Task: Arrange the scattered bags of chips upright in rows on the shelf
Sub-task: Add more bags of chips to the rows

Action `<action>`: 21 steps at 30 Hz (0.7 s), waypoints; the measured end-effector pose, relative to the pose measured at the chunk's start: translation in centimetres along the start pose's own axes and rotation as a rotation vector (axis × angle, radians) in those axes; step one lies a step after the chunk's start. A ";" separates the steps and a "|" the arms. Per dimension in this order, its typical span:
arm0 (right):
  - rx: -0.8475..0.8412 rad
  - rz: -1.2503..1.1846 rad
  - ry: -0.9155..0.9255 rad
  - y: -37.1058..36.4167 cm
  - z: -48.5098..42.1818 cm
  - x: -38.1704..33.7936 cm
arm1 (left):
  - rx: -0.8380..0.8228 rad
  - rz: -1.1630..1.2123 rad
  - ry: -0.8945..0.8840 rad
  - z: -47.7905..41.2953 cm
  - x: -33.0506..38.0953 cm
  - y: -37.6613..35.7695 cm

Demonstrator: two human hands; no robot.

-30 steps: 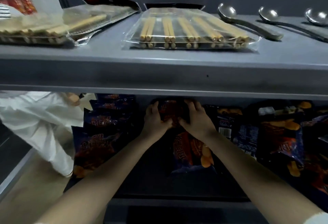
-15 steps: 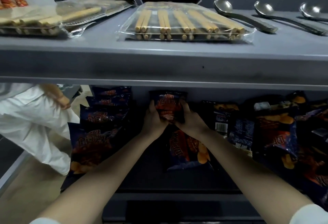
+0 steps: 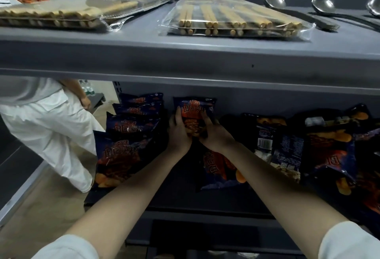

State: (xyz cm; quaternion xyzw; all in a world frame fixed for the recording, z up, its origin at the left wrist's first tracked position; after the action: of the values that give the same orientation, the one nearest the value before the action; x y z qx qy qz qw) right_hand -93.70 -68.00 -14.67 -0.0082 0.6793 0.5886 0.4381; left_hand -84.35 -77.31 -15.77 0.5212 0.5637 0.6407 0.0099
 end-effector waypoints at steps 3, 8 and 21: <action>-0.005 0.013 -0.004 0.1 -0.5 -0.3 | 0.016 -0.010 0.004 -0.3 -0.4 0.1; -0.015 0.008 -0.011 -0.5 -0.9 -0.8 | 0.075 0.037 0.017 -1.0 -0.2 0.8; -0.055 0.031 -0.033 -1.2 -2.0 -2.2 | 0.059 0.089 0.122 -1.8 -0.7 1.0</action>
State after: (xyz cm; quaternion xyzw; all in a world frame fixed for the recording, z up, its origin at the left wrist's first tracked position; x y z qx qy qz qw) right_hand -92.87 -71.12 -14.42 0.0001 0.6557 0.6139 0.4395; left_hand -84.67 -79.38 -15.21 0.5059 0.5580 0.6543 -0.0683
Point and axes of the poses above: each hand's wrist, its own z-axis away from the middle knuckle, its own y-axis out of the back of the hand, x = y × z, the point moved 2 cm from there along -z, towards the middle knuckle, and after that the axes turned 10 degrees about -z, right-handed, at the moved point
